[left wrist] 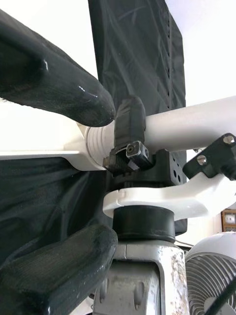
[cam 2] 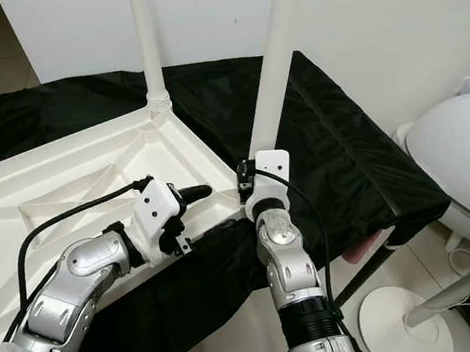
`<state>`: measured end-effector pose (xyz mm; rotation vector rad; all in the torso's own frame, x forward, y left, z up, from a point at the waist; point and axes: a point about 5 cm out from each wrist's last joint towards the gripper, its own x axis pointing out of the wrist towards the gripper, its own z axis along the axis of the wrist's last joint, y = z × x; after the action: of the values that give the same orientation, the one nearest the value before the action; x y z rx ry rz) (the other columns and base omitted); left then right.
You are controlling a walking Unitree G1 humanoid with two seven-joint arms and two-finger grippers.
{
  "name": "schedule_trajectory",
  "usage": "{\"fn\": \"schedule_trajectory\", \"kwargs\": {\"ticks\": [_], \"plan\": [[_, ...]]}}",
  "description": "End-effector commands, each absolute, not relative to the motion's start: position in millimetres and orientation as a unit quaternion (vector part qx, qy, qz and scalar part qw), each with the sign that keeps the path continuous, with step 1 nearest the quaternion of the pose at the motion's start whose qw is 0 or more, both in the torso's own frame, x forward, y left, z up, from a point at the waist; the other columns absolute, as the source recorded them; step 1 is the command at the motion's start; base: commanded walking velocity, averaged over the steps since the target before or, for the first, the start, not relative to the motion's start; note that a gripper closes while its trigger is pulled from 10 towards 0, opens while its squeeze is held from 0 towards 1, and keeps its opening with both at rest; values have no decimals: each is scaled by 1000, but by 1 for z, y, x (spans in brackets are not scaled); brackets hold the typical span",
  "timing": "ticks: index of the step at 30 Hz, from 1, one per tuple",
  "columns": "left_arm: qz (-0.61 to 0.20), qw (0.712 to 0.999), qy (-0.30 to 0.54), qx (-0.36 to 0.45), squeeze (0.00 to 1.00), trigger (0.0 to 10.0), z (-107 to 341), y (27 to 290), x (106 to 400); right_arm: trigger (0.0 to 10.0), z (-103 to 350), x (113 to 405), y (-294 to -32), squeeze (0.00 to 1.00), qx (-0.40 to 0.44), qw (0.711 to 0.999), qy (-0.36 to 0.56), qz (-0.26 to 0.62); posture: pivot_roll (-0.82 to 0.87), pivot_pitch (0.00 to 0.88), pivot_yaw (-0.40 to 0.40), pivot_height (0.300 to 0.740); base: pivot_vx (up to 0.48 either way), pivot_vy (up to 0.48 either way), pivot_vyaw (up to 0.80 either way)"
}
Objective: Building children table
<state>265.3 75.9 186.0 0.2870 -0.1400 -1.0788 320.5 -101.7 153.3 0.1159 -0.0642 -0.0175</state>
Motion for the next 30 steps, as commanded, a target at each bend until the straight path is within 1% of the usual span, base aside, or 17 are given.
{"fn": "schedule_trajectory", "kwargs": {"ticks": [1, 2, 6, 14, 15, 16, 18, 19, 21, 25, 26, 28, 29, 30], "plan": [[-516, 843, -65, 139, 0, 10000, 185, 75, 263, 10000, 157, 318, -109, 0, 82, 996, -37, -28, 75, 40, -56, 740, 0, 0, 0], [-515, 843, -66, 139, 0, 10000, 185, 75, 264, 10000, 159, 317, -108, 1000, 86, 995, -42, -27, 75, 39, -57, 740, 0, 0, 0], [-513, 844, -66, 138, 0, 10000, 186, 75, 264, 10000, 165, 314, -107, 1000, 84, 994, -63, -20, 74, 41, -60, 740, 0, 0, 0], [-512, 845, -65, 136, 0, 10000, 185, 75, 263, 10000, 167, 314, -113, 1000, 82, 994, -68, -2, 76, 41, -63, 740, 0, 0, 0], [-512, 846, -65, 136, 0, 10000, 185, 75, 263, 10000, 167, 315, -114, 1000, 78, 995, -64, 14, 77, 42, -65, 740, 0, 0, 0], [-511, 846, -65, 136, 0, 10000, 185, 76, 263, 10000, 167, 316, -116, 149, 73, 995, -59, 37, 77, 42, -65, 740, 0, 0, 0], [-511, 846, -64, 136, 0, 10000, 185, 76, 263, 10000, 166, 317, -117, 149, 69, 995, -56, 53, 77, 43, -62, 740, 0, 0, 0], [-512, 846, -64, 136, 0, 10000, 185, 76, 263, 10000, 166, 319, -118, 0, 65, 993, -52, 89, 75, 42, -59, 740, 0, 0, 0], [-514, 845, -62, 136, 0, 10000, 183, 75, 262, 10000, 165, 321, -121, 0, 50, 989, -49, 127, 75, 34, -58, 740, 0, 0, 0], [-516, 843, -60, 136, 0, 10000, 182, 75, 261, 10000, 163, 325, -127, 0, 28, 987, -45, 153, 77, 29, -58, 740, 0, 0, 0], [-516, 843, -60, 136, 0, 10000, 182, 75, 261, 10000, 163, 325, -127, 0, 28, 987, -45, 153, 77, 29, -58, 740, 0, 0, 0], [-517, 842, -61, 139, 0, 10000, 183, 75, 264, 10000, 160, 329, -125, 0, 4, 980, -39, 195, 76, 4, -51, 740, 0, 0, 0], [-517, 842, -61, 139, 0, 10000, 183, 75, 264, 10000, 160, 329, -125, 0, 4, 980, -39, 195, 76, 4, -51, 740, 0, 0, 0], [-518, 841, -63, 142, 0, 10000, 184, 75, 265, 10000, 159, 330, -124, 0, -11, 976, -38, 215, 76, 4, -51, 740, 0, 0, 0]]}}
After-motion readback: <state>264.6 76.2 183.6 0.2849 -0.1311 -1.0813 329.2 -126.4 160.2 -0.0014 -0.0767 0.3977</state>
